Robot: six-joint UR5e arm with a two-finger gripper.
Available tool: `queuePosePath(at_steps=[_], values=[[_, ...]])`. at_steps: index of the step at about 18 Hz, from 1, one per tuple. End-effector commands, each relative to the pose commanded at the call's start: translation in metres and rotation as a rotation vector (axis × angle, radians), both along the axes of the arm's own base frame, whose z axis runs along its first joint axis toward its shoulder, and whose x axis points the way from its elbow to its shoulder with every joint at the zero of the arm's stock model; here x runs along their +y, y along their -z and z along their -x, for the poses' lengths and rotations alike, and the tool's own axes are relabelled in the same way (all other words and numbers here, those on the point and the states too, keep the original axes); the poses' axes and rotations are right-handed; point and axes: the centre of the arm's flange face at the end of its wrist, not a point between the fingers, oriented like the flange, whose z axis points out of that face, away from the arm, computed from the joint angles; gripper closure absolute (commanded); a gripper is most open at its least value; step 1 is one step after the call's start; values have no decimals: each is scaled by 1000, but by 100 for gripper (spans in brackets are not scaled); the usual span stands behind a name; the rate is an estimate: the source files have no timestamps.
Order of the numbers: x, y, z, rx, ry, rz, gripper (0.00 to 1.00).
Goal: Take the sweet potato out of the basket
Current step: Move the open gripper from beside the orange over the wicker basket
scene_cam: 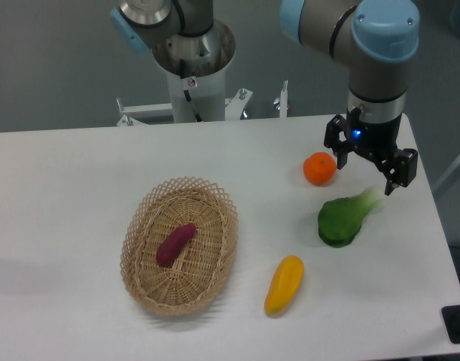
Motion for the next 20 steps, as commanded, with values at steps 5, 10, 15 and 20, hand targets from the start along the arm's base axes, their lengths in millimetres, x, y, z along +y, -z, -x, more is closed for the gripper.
queuePosePath(at_steps=[5,10,15,20], values=[[1,-3,-9,3,-2,6,0],[-5,25,-30,-47,-34,-4,0],[12,48,-66,-153,-306,-87,0],[33,83,-108,-201,-344,-64,0]])
